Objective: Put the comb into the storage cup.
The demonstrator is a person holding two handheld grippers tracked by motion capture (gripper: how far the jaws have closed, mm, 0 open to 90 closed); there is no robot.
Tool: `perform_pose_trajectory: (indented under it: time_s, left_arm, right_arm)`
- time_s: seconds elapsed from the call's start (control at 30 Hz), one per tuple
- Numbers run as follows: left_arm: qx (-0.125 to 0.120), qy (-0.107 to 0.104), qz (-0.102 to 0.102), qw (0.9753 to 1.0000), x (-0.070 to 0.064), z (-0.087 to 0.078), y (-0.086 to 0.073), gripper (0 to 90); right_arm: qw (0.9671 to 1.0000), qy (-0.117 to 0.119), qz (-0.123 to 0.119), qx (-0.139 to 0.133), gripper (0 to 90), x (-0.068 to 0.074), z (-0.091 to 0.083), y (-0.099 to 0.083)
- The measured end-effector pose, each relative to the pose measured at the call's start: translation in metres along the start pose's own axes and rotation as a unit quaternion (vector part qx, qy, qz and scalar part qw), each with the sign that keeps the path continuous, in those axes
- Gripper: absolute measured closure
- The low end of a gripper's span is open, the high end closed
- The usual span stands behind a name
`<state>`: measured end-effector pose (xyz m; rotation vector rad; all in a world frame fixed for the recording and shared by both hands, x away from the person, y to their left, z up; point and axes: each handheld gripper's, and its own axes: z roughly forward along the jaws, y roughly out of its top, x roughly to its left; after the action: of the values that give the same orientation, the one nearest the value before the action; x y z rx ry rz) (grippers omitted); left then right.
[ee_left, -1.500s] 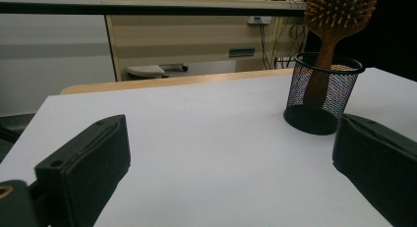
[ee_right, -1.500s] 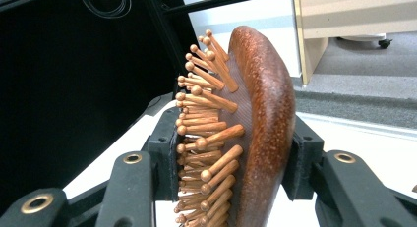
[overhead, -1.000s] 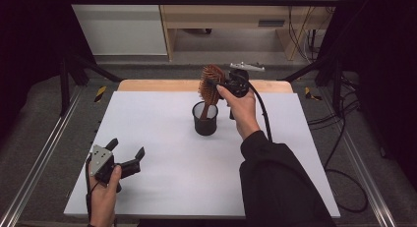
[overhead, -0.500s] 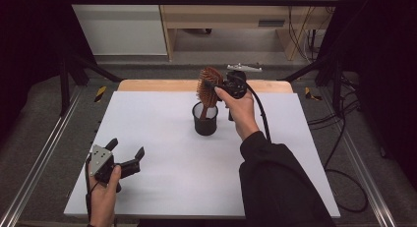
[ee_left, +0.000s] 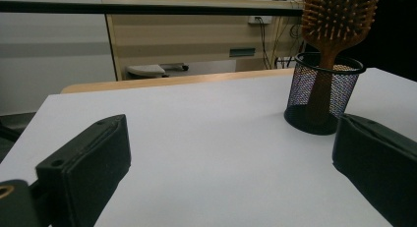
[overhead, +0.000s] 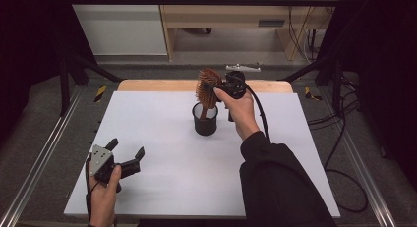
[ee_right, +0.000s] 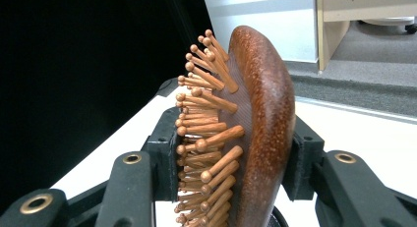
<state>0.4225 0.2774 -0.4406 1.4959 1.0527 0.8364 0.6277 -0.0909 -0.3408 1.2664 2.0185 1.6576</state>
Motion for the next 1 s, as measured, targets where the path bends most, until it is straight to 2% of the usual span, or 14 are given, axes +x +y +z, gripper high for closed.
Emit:
perform_pose_trajectory:
  time_s: [0.43, 0.67, 1.0]
  left_arm:
    - [0.002, -0.002, -0.001, 1.0000, 0.000, 0.000, 0.000, 1.4]
    - [0.002, -0.002, -0.003, 1.0000, 0.001, 0.000, 0.000, 1.4]
    - [0.002, -0.002, -0.005, 1.0000, 0.002, 0.001, -0.001, 1.5]
  right_arm:
    - [1.0000, -0.001, -0.006, 0.006, 50.2, -0.001, 0.009, 0.000]
    - [1.0000, 0.001, -0.003, 0.004, 48.8, -0.008, 0.018, 0.001]
    - [0.9999, -0.011, 0.007, 0.007, 46.3, -0.021, 0.023, 0.001]
